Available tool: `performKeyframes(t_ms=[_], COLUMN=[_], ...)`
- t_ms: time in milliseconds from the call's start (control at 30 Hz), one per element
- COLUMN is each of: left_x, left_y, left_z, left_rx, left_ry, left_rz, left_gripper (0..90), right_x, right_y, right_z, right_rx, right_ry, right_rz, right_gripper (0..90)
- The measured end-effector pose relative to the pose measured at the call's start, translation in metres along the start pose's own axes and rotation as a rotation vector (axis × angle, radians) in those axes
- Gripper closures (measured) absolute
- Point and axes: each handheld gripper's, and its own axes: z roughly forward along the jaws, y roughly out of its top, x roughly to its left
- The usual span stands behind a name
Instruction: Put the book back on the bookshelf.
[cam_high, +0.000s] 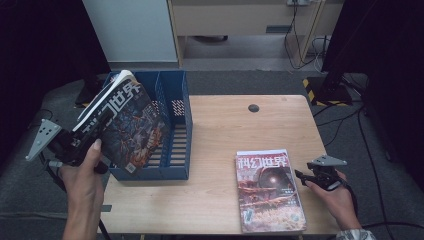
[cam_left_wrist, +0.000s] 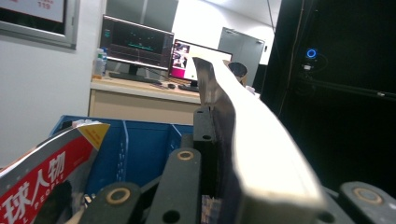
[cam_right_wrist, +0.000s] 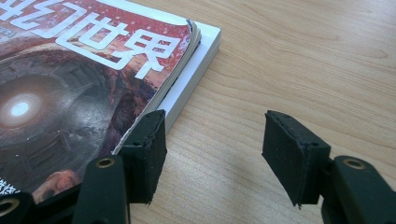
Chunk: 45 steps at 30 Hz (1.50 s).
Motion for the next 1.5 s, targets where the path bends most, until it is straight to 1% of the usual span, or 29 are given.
performKeyframes(t_ms=[200,333,500,567,700,800,1000,1100,1333,1400,1500], left_x=[-0.001,-0.001,0.003,0.005,0.008,0.009,0.011,0.014,0.016,0.016,0.015], left_y=[0.000,0.003,0.006,0.007,0.008,0.008,0.006,0.004,-0.002,-0.005,-0.008], left_z=[0.001,0.000,-0.004,-0.004,-0.002,0.005,0.021,0.030,0.045,0.049,0.056], left_rx=[-0.004,-0.009,-0.016,-0.014,-0.011,-0.007,0.006,0.009,0.018,0.023,0.028], left_ry=[0.039,0.053,0.073,0.088,0.106,0.127,0.164,0.185,0.202,0.198,0.199], left_rz=[0.006,0.002,-0.005,-0.005,-0.005,-0.015,-0.006,-0.011,-0.018,-0.026,-0.024], left_gripper=[82.4,82.5,82.4,82.4,82.4,82.4,82.4,82.4,82.3,82.3,82.4], right_x=[0.000,0.000,0.000,0.000,0.000,0.000,0.000,-0.001,-0.001,-0.001,-0.001], right_y=[0.000,0.000,0.000,0.000,0.000,0.000,-0.001,-0.001,-0.001,-0.001,-0.001], right_z=[0.000,0.000,0.000,0.001,0.001,0.001,0.001,0.001,0.000,0.000,0.000], right_rx=[0.001,-0.001,0.001,0.001,0.003,0.003,0.002,0.001,0.003,-0.002,-0.003], right_ry=[0.000,0.001,0.002,0.002,0.001,0.001,0.001,0.002,0.006,0.003,0.003], right_rz=[0.000,-0.003,-0.002,-0.004,-0.008,-0.007,0.001,0.002,0.004,0.007,0.003], right_gripper=[39.9,39.9,39.9,39.9,39.9,39.9,39.9,39.9,39.9,39.9,39.9])
